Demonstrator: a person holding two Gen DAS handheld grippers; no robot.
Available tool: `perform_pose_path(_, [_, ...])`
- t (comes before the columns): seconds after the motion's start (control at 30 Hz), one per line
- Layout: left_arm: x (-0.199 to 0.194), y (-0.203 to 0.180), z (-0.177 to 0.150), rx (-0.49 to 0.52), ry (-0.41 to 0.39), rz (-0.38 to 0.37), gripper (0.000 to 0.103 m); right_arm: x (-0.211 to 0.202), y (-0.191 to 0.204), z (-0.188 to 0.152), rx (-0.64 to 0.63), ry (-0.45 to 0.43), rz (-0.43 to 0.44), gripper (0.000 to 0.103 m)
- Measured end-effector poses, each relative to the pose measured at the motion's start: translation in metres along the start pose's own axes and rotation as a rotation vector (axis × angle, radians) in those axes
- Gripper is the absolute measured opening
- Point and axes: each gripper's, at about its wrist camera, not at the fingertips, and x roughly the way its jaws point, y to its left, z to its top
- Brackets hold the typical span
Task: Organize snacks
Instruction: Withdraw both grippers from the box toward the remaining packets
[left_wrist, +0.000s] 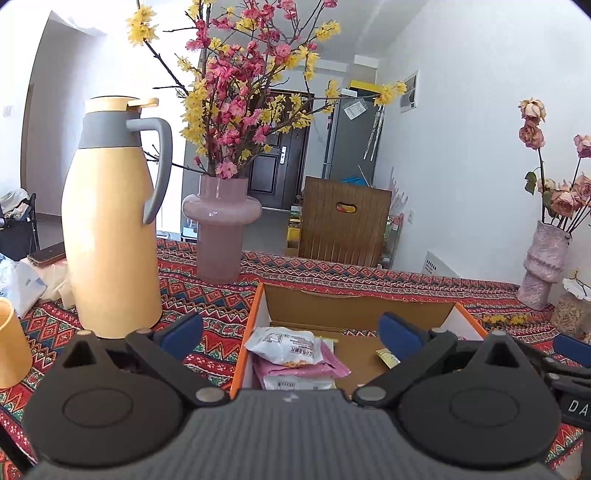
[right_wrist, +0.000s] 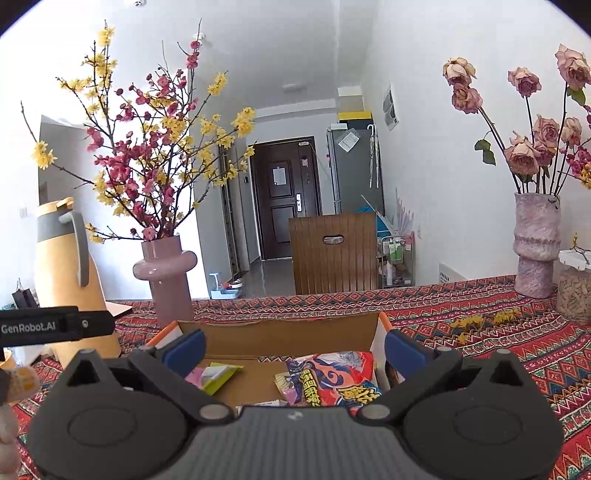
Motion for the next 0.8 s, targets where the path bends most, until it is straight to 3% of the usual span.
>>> perform_pose_path(0.4, [-0.023,0.012,-0.038,0.025,0.079,0.021,0.103,-0.041,-0.01,-0.03,0.002,0.072,-0.033,0.103])
perform_pose_path(0.8, [-0.006,0.024,-0.091,0.034,0.163,0.018,0.103,-0.058,-0.038,-0.075,0.054,0.189,-0.087,0.103])
